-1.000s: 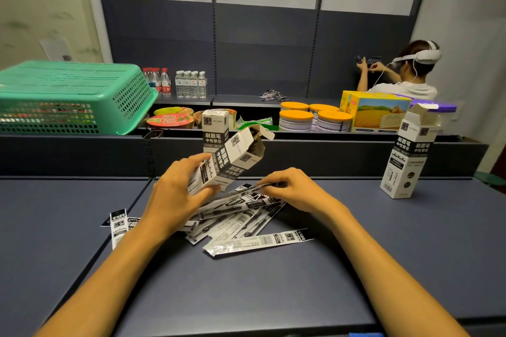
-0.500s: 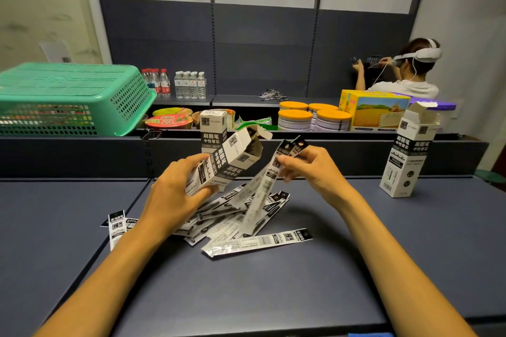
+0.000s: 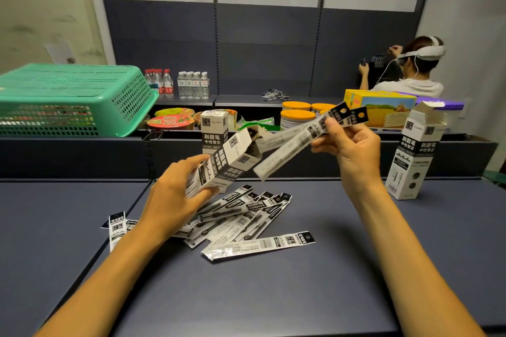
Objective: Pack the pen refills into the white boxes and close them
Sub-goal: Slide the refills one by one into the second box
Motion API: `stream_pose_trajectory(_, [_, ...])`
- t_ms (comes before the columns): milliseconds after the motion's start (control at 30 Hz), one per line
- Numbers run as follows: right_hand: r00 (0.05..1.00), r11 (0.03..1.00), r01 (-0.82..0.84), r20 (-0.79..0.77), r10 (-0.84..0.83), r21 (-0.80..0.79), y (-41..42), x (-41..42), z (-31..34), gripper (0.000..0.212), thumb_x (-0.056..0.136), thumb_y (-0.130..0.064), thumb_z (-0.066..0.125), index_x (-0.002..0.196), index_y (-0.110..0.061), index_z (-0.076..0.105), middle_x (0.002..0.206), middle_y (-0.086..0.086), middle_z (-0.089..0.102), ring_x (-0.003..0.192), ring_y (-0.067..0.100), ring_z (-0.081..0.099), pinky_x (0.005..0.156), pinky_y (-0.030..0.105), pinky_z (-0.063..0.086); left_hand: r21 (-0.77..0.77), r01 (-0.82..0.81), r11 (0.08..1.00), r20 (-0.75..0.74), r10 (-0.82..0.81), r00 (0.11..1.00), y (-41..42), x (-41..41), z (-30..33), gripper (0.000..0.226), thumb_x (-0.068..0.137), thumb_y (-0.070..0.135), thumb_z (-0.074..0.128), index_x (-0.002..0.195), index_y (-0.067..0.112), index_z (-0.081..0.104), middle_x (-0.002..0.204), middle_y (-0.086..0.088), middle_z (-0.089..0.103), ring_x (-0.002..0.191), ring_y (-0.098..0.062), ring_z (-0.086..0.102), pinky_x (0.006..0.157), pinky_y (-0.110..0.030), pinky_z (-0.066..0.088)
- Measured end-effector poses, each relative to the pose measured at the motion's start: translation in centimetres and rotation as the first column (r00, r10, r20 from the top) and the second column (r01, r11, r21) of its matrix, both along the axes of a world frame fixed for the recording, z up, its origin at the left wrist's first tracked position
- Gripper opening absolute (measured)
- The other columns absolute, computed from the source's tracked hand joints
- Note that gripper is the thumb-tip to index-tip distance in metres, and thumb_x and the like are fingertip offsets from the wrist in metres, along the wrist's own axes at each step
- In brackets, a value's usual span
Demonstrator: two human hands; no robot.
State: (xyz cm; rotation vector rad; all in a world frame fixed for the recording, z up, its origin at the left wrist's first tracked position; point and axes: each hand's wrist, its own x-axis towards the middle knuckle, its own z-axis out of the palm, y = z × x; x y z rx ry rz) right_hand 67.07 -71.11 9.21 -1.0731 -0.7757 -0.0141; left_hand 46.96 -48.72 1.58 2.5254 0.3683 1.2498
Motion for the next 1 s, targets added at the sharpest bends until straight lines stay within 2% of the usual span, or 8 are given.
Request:
stream_pose_trajectory(200, [0.993, 0.995, 0.097, -0.069, -0.096, 0.010, 0.6, -0.1, -0.3, 0.020, 0.095, -0.019, 0.059, 0.095, 0.001, 0.064, 0.082, 0.006, 0.076, 0.068, 0.017, 0.073, 0.059, 0.022, 0.057, 0.006, 0.004, 1.000, -0.009, -0.004, 1.000, 0.1, 0.1, -0.1, 0.069, 0.075, 0.035, 0.078, 0.135, 0.028, 0.046, 0.113, 0.002, 0.061, 0.098, -0.015, 0.059, 0.078, -0.040, 0.057])
stream_pose_trajectory(333, [0.976, 0.978, 0.208, -0.064, -0.207, 0.008, 1.2, -0.6, -0.4, 0.027, 0.096, -0.019, 0.059, 0.099, 0.007, 0.062, 0.085, 0.007, 0.075, 0.068, 0.018, 0.074, 0.059, 0.024, 0.058, 0.011, 0.022, 1.000, -0.018, -0.022, 1.000, 0.0, 0.0, 0.0, 0.068, 0.074, 0.048, 0.069, 0.135, 0.028, 0.046, 0.113, -0.001, 0.062, 0.098, -0.014, 0.059, 0.077, -0.035, 0.056])
stream_pose_trajectory(467, [0.956, 0.956, 0.292, -0.036, -0.291, 0.030, 1.4, -1.2, -0.4, 0.017, 0.097, -0.019, 0.059, 0.091, -0.004, 0.063, 0.081, 0.002, 0.074, 0.068, 0.019, 0.074, 0.060, 0.028, 0.060, 0.012, 0.027, 1.000, -0.015, -0.027, 1.000, 0.2, 0.1, -0.1, 0.068, 0.075, 0.040, 0.075, 0.135, 0.029, 0.046, 0.114, 0.000, 0.062, 0.099, -0.014, 0.059, 0.077, -0.039, 0.057])
stream_pose_trajectory(567, [0.935, 0.934, 0.353, -0.003, -0.354, 0.053, 1.4, -1.5, -0.3, 0.018, 0.097, -0.018, 0.058, 0.096, -0.001, 0.062, 0.087, 0.007, 0.074, 0.070, 0.018, 0.074, 0.062, 0.032, 0.061, 0.009, 0.023, 1.000, -0.009, -0.023, 1.000, 0.3, 0.1, -0.3, 0.068, 0.075, 0.036, 0.077, 0.135, 0.033, 0.045, 0.113, 0.002, 0.061, 0.098, -0.014, 0.058, 0.076, -0.040, 0.057])
stream_pose_trajectory(667, [0.919, 0.918, 0.392, 0.028, -0.394, 0.062, 1.4, -1.8, -0.3, 0.017, 0.097, -0.018, 0.058, 0.097, -0.002, 0.062, 0.087, 0.007, 0.073, 0.069, 0.017, 0.074, 0.061, 0.030, 0.060, 0.000, 0.022, 1.000, -0.012, -0.022, 1.000, 0.4, 0.1, -0.4, 0.069, 0.075, 0.035, 0.078, 0.135, 0.038, 0.043, 0.113, 0.003, 0.061, 0.096, -0.013, 0.058, 0.075, -0.040, 0.057])
stream_pose_trajectory(867, [0.908, 0.906, 0.412, 0.037, -0.417, 0.096, 1.4, -2.3, -0.2, 0.007, 0.097, -0.018, 0.058, 0.092, -0.017, 0.062, 0.087, 0.006, 0.073, 0.070, 0.018, 0.074, 0.062, 0.030, 0.060, 0.013, 0.035, 0.999, -0.020, -0.035, 0.999, 0.4, 0.1, -0.4, 0.068, 0.076, 0.035, 0.077, 0.135, 0.035, 0.044, 0.112, 0.004, 0.060, 0.098, -0.012, 0.057, 0.076, -0.039, 0.057])
stream_pose_trajectory(1000, [0.899, 0.902, 0.423, 0.082, -0.430, 0.091, 1.5, -2.5, -0.4, 0.011, 0.097, -0.019, 0.059, 0.097, -0.009, 0.065, 0.085, 0.003, 0.073, 0.068, 0.016, 0.073, 0.064, 0.033, 0.061, 0.027, 0.039, 0.999, -0.020, -0.038, 0.999, 0.4, 0.1, -0.5, 0.070, 0.076, 0.031, 0.080, 0.135, 0.036, 0.043, 0.111, 0.005, 0.060, 0.096, -0.012, 0.057, 0.075, -0.039, 0.057])
